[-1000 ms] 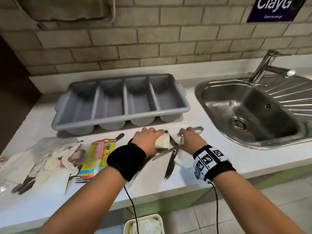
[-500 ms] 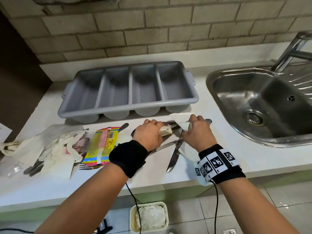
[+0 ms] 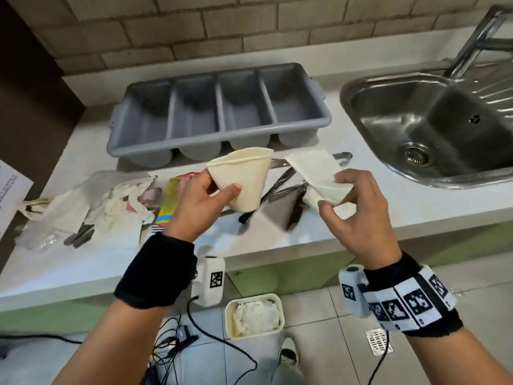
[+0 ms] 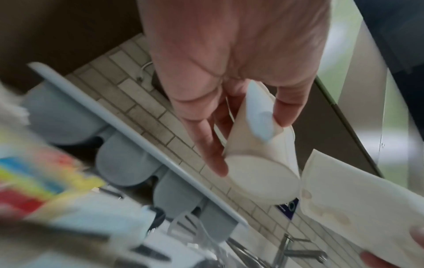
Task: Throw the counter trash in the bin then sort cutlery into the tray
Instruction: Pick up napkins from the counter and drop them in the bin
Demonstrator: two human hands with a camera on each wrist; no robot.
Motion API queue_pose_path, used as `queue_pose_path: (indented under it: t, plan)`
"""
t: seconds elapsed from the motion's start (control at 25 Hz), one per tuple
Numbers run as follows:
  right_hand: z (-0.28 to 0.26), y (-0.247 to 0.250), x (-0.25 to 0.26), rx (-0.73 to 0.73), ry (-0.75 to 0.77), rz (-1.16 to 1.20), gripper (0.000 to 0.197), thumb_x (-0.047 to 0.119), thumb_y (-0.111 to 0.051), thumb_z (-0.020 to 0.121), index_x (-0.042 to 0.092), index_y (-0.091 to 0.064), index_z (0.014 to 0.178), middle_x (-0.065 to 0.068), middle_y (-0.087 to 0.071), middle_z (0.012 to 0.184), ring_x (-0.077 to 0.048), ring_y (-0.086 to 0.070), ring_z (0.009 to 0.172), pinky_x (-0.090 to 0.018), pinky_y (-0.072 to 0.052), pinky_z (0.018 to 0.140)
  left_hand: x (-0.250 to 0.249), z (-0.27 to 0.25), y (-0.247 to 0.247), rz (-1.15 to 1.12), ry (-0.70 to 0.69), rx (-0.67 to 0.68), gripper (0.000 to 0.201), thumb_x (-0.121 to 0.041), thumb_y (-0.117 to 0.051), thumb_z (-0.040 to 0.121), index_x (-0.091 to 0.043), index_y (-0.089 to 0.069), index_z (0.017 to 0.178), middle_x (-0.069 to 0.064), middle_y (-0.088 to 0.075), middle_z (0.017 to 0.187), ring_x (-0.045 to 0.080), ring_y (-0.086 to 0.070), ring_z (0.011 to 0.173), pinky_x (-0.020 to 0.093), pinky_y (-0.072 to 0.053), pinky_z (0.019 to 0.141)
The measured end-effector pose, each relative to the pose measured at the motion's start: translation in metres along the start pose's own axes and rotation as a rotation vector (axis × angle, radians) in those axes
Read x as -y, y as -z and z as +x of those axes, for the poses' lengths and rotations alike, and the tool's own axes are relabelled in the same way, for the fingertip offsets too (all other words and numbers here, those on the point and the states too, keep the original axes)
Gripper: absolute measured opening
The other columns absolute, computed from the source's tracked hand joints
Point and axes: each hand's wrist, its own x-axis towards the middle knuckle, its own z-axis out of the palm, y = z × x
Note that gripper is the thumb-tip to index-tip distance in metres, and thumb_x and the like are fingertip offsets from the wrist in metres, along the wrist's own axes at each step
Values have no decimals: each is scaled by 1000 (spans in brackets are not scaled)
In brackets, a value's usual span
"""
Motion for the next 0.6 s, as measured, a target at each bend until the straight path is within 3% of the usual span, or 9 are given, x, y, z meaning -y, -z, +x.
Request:
queue_pose_path:
  t: [0.08,0.16,0.32,0.4,0.44,0.52,0.6]
  plan:
    - [-40,0,16,22,-4,49,38,25,-59,70,7,-53,103,0,-50,103,24,-45,90,1,-39,74,21,-37,9,-122,25,50,22,-7,-67,80,-24,-57,89,-21,-69,74,-12,-62,66,15,-53,65]
    - [-84,-7,33,62,-66,145,38,25,-61,69,10,-54,103,3,-52,101,20,-46,98,-1,-41,77,44,-77,20,-127,64,110,23,-18,-71,71,-31,-59,85,-20,-68,81,-16,-61,67,16,-53,70]
    - [-170,-42,43,153,-215,334,36,26,-62,69,30,-50,103,24,-51,110,5,-51,106,-12,-48,80,114,-145,37,-110,233,159,25,-27,-74,67,-32,-60,88,-10,-68,91,-7,-65,76,21,-53,79]
    - [-213,-69,25,214,-292,335,36,28,-60,74,42,-45,103,17,-50,114,-6,-53,108,-20,-49,83,154,-170,37,-57,326,158,29,-31,-70,64,-32,-60,92,-7,-68,93,-8,-64,76,24,-52,79]
    - [-231,-81,12,246,-344,309,36,29,-60,76,42,-43,105,9,-50,113,-12,-54,105,-22,-51,83,172,-177,35,-2,376,160,31,-28,-69,67,-30,-60,96,-5,-68,95,-8,-62,76,21,-51,78]
    - [-268,-116,-30,368,-484,189,35,21,-64,80,25,-47,110,0,-46,110,-15,-54,88,-28,-52,79,220,-184,22,120,473,180,36,-17,-71,77,-19,-62,111,1,-68,102,4,-62,81,9,-48,70]
    - [-300,-151,-75,555,-618,29,35,6,-66,81,9,-51,112,-5,-45,113,-15,-52,78,-37,-52,81,266,-184,0,212,543,204,37,-10,-65,83,-8,-60,120,8,-68,109,15,-59,88,13,-47,69]
